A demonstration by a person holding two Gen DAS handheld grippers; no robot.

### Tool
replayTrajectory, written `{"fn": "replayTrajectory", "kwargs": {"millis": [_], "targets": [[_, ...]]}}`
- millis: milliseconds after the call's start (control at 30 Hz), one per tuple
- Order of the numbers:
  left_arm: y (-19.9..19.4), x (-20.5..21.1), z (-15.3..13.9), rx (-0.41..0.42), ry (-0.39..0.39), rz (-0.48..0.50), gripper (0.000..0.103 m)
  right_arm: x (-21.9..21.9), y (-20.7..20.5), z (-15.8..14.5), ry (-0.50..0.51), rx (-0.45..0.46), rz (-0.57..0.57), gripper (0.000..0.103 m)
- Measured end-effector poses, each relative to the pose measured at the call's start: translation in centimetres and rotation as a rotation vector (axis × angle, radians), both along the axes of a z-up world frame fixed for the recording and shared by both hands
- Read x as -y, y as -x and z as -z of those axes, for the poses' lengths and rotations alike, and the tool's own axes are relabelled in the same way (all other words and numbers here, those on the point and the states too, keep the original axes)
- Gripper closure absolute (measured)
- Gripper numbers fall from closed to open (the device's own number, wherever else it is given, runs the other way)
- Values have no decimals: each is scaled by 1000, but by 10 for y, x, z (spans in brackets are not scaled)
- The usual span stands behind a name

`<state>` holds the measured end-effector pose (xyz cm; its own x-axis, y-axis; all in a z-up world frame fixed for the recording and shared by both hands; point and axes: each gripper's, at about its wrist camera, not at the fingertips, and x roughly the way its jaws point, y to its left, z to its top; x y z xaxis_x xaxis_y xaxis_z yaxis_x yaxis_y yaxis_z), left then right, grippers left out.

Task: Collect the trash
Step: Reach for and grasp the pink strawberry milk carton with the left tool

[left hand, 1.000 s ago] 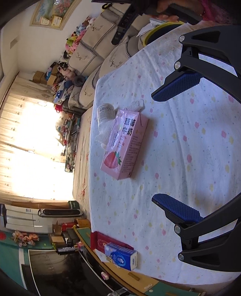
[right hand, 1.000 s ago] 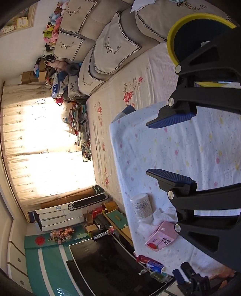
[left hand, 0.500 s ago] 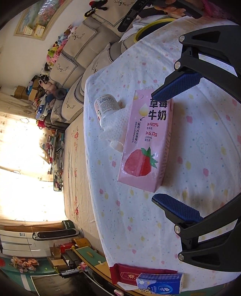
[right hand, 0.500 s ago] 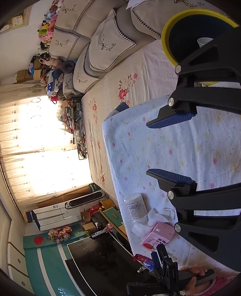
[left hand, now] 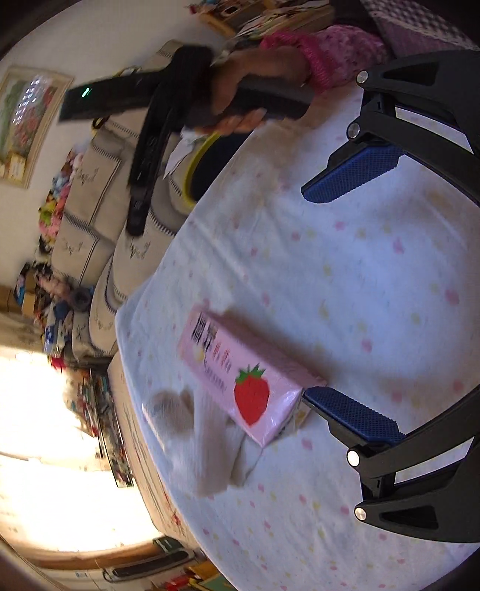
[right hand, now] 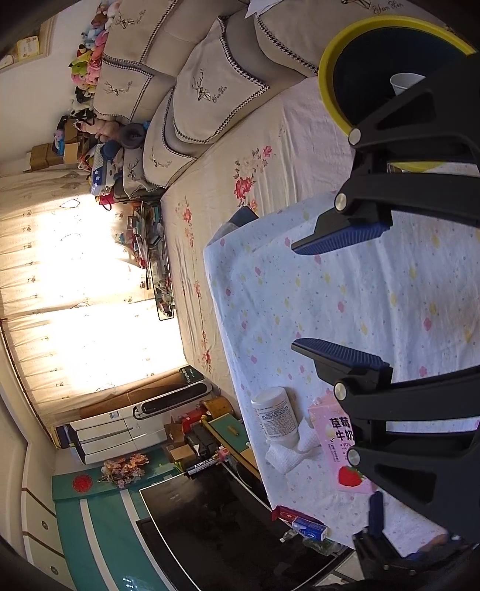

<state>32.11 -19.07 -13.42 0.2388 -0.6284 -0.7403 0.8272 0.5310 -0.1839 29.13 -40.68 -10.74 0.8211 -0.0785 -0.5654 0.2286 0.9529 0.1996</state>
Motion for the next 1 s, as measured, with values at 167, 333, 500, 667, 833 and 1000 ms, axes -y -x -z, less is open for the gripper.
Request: {"fn": "replayTrajectory", "kwargs": {"millis": [167,333,500,667,833,1000], "targets": [[19,16,-16,110,-60,23,5,9,3,0,-21,9,30,57],[-19,1,-25,171,-64,-93,5,12,3,1,-28,11,38,57],[-52,6,-3,108,-117,-83,5,13,3,1,-35,11,38,56],[-60,19,12,75,-126,-74,7,14,1,1,-42,5,34,56],[-62,31,22,73,-171,-99,27,14,2,1,-50,8,30,55],[-59,30,27,71,-201,-158,53,17,5,-1,-61,24,36,55]]}}
